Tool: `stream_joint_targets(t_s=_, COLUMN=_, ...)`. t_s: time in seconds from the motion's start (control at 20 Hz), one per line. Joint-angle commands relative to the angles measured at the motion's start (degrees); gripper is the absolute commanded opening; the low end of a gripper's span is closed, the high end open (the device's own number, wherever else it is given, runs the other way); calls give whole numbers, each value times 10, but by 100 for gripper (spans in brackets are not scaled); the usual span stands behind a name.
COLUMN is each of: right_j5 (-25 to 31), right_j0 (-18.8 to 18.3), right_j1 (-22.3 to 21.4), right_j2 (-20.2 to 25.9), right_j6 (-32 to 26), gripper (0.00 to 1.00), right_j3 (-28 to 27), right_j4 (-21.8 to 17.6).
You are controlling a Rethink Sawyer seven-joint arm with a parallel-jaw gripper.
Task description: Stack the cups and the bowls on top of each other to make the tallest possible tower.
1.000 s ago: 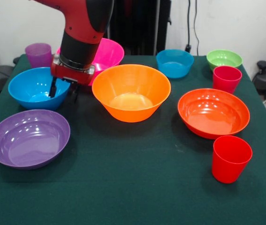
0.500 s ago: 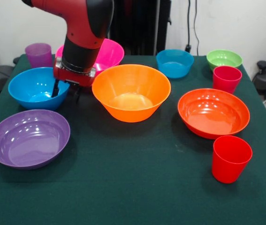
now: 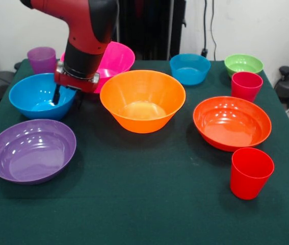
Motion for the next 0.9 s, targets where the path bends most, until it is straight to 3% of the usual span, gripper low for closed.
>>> stream_joint_targets(t_s=0.05, right_j5=-1, right_j0=5, right_j1=16, right_j2=34, right_j6=60, gripper=100, right_j3=-13, right_j4=-7)
stream_joint_targets(t_s=0.2, right_j5=-3, right_j0=3, right_j1=15, right_j2=36, right_j6=59, gripper=100, right_j3=-12, right_j4=-8)
stream_joint_targets(t_s=0.25, right_j5=-5, right_j0=2, right_j1=14, right_j2=37, right_j6=58, gripper=0, right_j3=-11, right_j4=-8)
stream_joint_targets(t_s=0.9, right_j5=4, right_j0=7, right_j1=15, right_j2=29, right_j6=55, gripper=0, right_j3=-16, right_j4=-9)
